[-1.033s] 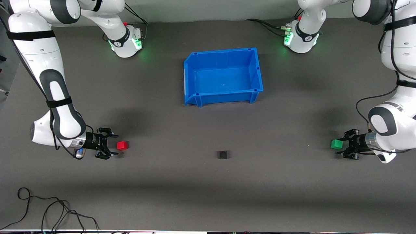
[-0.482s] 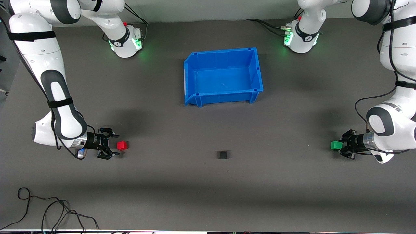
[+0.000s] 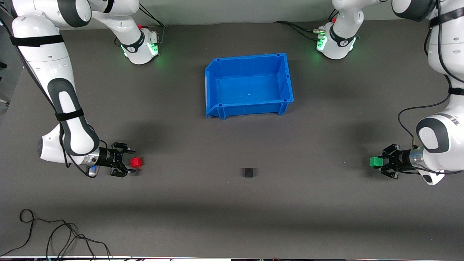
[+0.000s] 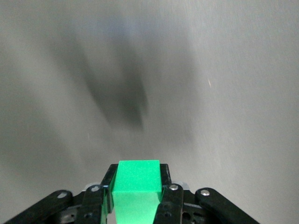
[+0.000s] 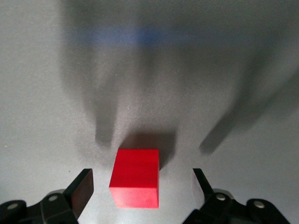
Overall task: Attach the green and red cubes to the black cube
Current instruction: 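Close the right gripper on the red cube while the left gripper grips green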
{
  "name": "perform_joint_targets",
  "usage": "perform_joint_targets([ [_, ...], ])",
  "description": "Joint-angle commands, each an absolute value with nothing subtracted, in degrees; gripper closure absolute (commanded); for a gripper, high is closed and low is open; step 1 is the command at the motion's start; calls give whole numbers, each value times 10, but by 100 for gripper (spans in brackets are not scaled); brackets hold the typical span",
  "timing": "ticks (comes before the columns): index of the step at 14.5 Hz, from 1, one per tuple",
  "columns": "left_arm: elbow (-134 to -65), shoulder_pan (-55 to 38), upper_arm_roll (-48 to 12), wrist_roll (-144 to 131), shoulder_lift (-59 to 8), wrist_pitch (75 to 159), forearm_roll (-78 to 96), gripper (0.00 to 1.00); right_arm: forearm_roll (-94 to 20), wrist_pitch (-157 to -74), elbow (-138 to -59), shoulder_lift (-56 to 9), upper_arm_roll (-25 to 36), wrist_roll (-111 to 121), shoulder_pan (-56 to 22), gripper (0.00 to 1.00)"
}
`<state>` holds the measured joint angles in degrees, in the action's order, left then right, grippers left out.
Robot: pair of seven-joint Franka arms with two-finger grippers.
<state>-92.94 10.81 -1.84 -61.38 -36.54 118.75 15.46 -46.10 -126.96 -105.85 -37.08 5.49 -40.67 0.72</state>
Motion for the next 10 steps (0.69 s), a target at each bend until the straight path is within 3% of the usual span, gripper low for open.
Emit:
perform_joint_targets([
  [1, -900, 62, -12, -734, -362, 1169, 154, 100, -477, -1273, -1058, -374, 55, -394, 6, 23],
  [4, -888, 37, -13, -782, -362, 1172, 156, 100, -477, -1272, -1057, -374, 55, -395, 6, 47],
  [10, -875, 24, -27, -836, -366, 1174, 159, 100, -477, -1271, -1052, -366, 56, -400, 7, 60],
])
